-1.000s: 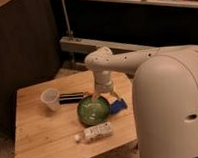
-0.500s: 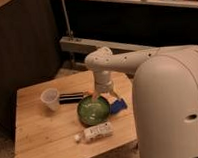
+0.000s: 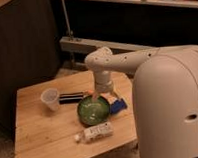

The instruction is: Stand the bottle upright

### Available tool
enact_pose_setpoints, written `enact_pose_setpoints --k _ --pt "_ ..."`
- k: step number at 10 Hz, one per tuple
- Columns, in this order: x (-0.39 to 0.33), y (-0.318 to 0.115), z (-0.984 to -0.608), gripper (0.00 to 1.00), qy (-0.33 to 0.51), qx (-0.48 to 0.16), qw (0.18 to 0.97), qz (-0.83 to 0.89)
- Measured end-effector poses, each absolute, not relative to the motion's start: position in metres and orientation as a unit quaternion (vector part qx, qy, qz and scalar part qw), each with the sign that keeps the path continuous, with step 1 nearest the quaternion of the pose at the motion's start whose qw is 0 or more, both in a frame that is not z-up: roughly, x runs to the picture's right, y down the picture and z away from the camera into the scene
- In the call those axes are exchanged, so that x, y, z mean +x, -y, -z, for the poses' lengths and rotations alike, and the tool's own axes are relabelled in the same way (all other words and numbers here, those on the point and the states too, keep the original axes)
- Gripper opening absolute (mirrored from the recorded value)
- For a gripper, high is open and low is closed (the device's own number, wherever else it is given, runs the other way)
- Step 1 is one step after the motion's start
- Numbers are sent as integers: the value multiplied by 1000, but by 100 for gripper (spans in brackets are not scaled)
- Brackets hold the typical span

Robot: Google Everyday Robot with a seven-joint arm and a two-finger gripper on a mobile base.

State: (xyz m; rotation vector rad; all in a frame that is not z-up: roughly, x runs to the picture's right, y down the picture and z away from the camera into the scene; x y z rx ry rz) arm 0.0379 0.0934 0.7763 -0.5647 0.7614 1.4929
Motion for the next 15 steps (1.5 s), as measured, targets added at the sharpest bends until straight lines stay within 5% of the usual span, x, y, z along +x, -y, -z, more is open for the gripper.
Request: enact_pose_setpoints --k 6,10,15 --pt "38 -92 -776 80 -332 -244 638 -650" --pt "-11 -81 -765 80 -279 -255 731 -568" --pt "-84 -112 -706 80 -168 -308 821 -451"
